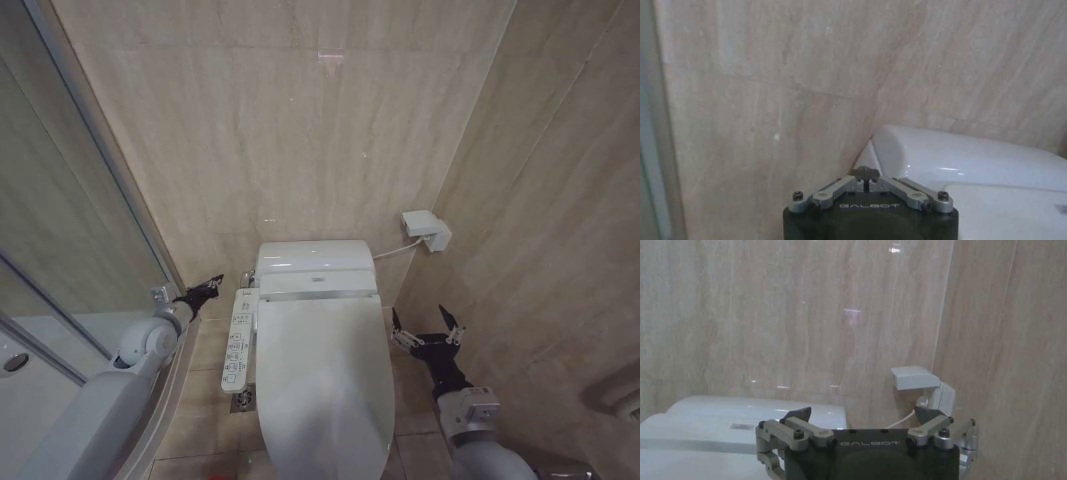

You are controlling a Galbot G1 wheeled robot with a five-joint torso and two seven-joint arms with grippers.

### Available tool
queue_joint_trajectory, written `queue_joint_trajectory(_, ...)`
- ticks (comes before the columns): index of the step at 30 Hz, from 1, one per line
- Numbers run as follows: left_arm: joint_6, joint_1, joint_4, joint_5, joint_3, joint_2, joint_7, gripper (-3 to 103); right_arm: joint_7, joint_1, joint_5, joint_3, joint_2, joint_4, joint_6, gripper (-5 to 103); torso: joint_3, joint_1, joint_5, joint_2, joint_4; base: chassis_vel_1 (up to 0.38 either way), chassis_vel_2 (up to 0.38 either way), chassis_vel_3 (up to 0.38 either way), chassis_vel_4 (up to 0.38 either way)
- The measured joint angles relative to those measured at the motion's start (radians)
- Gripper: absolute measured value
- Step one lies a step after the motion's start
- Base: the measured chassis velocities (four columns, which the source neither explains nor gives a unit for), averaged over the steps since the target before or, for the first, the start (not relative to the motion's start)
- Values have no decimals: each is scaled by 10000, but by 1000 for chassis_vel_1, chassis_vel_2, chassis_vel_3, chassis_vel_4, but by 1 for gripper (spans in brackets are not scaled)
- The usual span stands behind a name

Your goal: Open the toilet lid, clean the toilet bowl with a toilet brush, close the toilet lid, and flush.

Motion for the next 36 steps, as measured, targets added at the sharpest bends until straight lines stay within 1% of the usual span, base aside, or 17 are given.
queue_joint_trajectory(8,91,-571,441,17,360,-124,54,0,0,0,0,0,0,0,0,100,0,0,0,0,0,0,0,0,0)
queue_joint_trajectory(14,249,-1033,853,236,645,-338,-62,0,0,-1,0,0,0,0,0,100,0,0,0,0,1,0,0,0,0)
queue_joint_trajectory(18,407,-1370,1172,298,909,-477,-237,0,0,0,0,0,0,0,0,100,0,0,1,0,-1,0,0,0,0)
queue_joint_trajectory(21,548,-1608,1365,319,1119,-615,-410,0,0,0,0,0,0,0,0,100,0,-1,2,0,2,0,0,0,0)
queue_joint_trajectory(24,739,-1822,1495,373,1308,-760,-625,0,0,0,0,0,0,0,0,100,0,-1,1,0,-2,0,0,0,0)
queue_joint_trajectory(36,757,-1939,1876,699,1500,-635,-664,0,0,0,0,0,0,0,0,100,0,-1,0,0,2,0,0,0,0)
